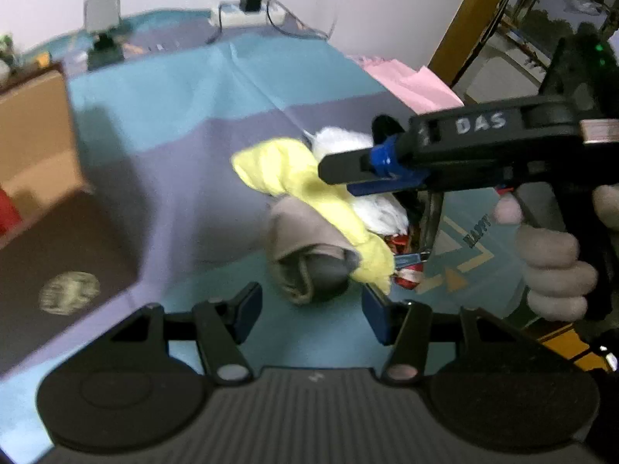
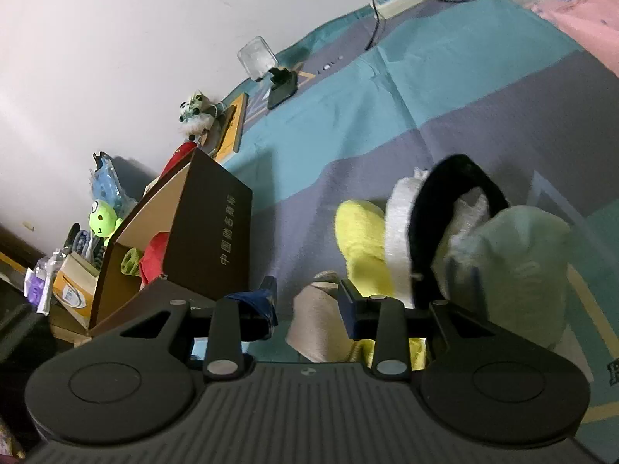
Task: Organize soft objects
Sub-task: 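Grasp the grey sock from the pile with the right gripper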
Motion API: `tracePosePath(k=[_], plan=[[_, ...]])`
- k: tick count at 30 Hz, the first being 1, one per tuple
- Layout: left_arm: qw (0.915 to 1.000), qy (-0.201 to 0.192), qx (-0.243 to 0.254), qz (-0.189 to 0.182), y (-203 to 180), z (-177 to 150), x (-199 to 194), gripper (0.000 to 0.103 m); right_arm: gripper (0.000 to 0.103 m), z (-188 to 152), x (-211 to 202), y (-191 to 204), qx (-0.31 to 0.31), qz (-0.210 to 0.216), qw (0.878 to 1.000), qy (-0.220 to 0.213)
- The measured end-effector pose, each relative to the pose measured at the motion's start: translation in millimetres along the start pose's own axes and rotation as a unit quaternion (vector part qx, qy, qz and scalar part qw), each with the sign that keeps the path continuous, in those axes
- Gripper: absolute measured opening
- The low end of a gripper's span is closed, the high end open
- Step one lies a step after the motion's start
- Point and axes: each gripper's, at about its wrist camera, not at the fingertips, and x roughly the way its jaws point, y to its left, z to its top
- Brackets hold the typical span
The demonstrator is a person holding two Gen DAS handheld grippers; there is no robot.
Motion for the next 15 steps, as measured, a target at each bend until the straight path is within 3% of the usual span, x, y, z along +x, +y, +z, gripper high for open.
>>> tracePosePath(k=[5,8,15], plan=[[0.9998,0.014,-0.016,0.005,-5,8,26,0.055,0.018,8,2,-2,-0.021,0.009,1.000,0.013],[0.9997,0.021,-0.014,0.008,-5,12,35,0.034,0.018,9,8,-5,-0.029,0.015,0.999,0.037],[0.9994,0.005,-0.026,0.020,5,16,31,0.032,0.018,2,36,0,-0.060,0.003,0.994,0.096]])
